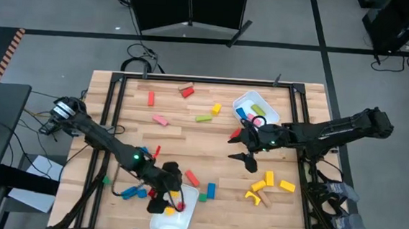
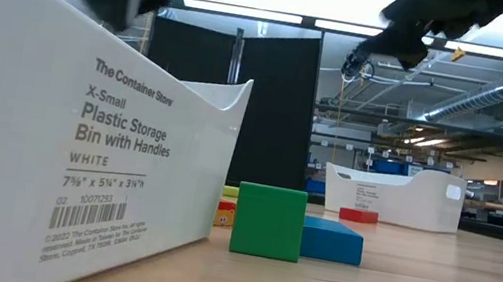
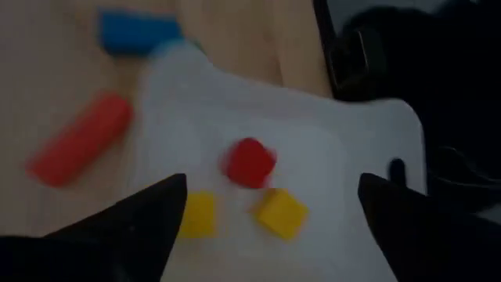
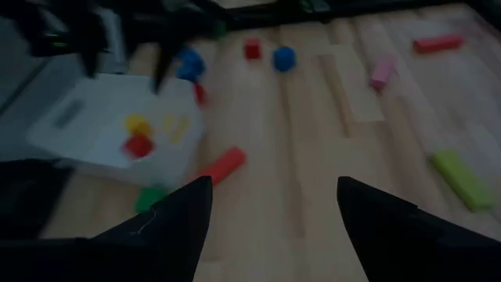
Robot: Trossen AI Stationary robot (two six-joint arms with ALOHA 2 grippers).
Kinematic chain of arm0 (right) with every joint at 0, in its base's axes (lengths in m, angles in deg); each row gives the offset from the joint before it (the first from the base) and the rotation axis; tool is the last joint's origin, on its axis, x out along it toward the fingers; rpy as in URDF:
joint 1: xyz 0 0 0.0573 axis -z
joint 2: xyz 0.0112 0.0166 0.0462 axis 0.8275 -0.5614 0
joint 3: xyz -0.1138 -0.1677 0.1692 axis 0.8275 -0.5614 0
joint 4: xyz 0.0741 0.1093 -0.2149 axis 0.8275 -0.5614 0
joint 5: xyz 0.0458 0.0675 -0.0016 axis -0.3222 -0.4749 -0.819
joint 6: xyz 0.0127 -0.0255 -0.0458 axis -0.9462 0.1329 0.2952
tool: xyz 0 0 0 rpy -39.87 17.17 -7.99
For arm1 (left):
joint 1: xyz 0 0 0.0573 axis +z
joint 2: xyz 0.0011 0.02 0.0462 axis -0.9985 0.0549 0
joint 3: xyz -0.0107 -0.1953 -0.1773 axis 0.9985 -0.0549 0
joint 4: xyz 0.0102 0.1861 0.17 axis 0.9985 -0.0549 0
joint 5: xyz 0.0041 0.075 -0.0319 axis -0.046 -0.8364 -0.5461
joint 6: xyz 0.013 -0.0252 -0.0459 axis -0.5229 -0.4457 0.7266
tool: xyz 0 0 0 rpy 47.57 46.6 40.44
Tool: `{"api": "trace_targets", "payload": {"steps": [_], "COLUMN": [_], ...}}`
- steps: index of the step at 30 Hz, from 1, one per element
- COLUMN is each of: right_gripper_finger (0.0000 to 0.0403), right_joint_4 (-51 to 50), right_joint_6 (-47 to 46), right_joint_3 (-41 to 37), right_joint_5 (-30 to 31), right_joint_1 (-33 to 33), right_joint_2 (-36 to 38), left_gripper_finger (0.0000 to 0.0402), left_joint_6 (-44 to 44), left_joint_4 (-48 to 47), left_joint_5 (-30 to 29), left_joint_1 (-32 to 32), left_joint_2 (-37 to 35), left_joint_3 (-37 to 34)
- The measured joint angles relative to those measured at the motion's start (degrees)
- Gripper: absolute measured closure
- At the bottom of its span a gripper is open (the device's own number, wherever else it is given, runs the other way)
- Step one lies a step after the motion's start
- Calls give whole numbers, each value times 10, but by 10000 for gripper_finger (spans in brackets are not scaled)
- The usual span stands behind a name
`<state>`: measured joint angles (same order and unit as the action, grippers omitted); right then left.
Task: Sort blocks by size
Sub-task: Put the green rectangle block into the top white bin
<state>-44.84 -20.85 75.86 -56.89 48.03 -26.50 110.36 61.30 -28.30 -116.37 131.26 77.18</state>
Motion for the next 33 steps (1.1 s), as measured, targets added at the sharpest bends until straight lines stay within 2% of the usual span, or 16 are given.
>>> {"api": "trace_targets", "payload": {"steps": [3, 9, 16, 20, 25, 33], "right_gripper_finger": [117, 117, 117, 117, 117, 118], "right_joint_4": [-1, -5, -55, -76, -117, -173], "right_joint_6": [11, 104, 230, 286, 329, 357], "right_joint_3": [12, 80, 192, 250, 321, 397], "right_joint_5": [2, 1, 9, -9, -52, -75], "right_joint_1": [25, 82, 160, 207, 253, 277], "right_joint_2": [-54, -197, -341, -404, -472, -554], "left_gripper_finger": [52, 88, 96, 96, 96, 96], "left_joint_6": [-27, -40, -3, 47, 94, 124], "left_joint_4": [0, -37, -40, -33, 7, 39], "left_joint_5": [-87, -256, -376, -425, -456, -470], "left_joint_1": [-4, -6, -5, -4, 10, 53], "left_joint_2": [-43, -155, -272, -318, -361, -384], "left_joint_3": [-1, -22, -108, -170, -240, -295]}}
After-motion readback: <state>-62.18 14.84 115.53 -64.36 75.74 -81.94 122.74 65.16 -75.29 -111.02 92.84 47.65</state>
